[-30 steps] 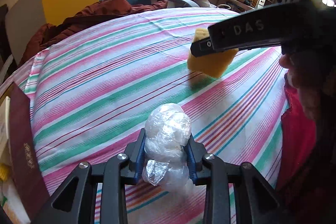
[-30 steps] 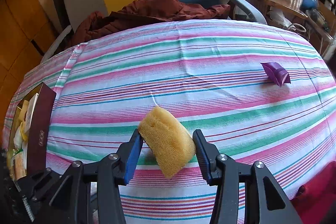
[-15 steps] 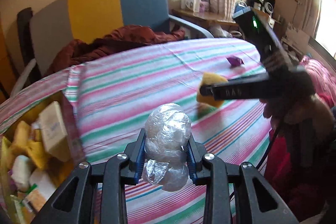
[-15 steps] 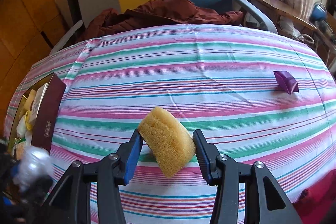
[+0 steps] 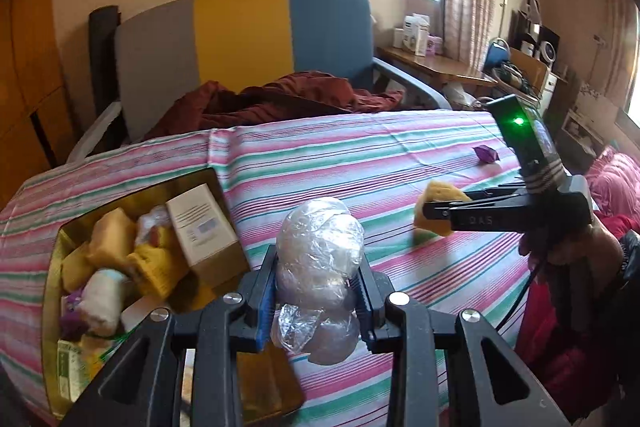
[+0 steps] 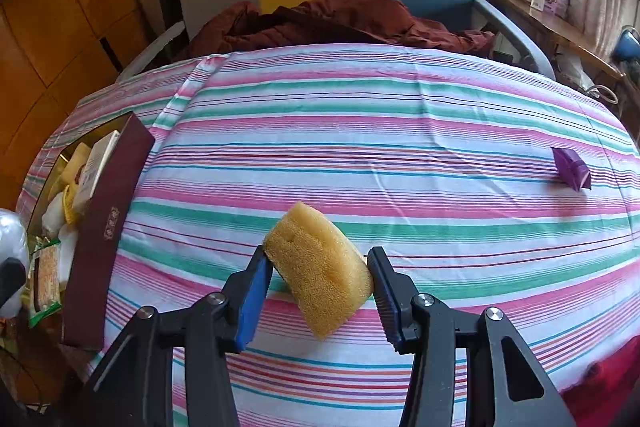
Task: Organize objects
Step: 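Carry the sponge and plastic bundle over the gold tray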
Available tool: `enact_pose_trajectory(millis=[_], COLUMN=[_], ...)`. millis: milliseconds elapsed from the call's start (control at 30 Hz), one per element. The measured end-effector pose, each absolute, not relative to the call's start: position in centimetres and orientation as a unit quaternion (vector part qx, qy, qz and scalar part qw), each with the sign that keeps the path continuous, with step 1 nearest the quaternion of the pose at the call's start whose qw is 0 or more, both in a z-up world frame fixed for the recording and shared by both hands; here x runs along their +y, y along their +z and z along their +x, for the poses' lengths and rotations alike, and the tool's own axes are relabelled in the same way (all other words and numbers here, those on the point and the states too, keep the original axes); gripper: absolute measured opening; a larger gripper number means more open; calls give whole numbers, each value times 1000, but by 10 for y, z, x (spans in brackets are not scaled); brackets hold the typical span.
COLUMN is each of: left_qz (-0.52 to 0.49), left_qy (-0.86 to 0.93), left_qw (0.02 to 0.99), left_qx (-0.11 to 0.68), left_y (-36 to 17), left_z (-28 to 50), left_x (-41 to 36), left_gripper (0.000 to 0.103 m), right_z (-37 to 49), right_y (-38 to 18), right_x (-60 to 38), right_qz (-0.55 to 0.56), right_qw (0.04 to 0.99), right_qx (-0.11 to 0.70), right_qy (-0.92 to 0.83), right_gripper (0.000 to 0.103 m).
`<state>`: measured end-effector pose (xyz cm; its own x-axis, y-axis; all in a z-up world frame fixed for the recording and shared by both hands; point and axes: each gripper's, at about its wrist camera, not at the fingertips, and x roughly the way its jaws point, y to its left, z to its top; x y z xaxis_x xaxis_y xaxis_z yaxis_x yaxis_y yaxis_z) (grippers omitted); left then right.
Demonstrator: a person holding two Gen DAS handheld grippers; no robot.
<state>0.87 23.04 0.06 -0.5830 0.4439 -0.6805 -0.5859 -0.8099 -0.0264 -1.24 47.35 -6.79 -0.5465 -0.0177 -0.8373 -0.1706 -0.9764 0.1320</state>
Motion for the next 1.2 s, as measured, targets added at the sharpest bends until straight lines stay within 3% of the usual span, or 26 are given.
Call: enact_pose_trajectory(millis=[267, 700, 900, 1200], left_qz=[-361, -362, -374, -377], left_qy=[898, 924, 920, 917], left_qw=[248, 110, 76, 85], left_qx=[50, -48, -84, -98], left_y=[4, 5, -7, -16], left_z=[-5, -11, -1, 3], left_x=[171, 18, -27, -33], left_gripper=[33, 33, 33, 33], right_z=[-12, -7, -12, -23], right_y=[-46, -9, -20, -39], right_x=[425, 268, 229, 224], right_qz=[-454, -414, -426, -440], right_qw=[-5, -169, -153, -132], right_qx=[101, 53, 21, 20], right_qy=[885, 893, 892, 888], right_gripper=[50, 50, 50, 52])
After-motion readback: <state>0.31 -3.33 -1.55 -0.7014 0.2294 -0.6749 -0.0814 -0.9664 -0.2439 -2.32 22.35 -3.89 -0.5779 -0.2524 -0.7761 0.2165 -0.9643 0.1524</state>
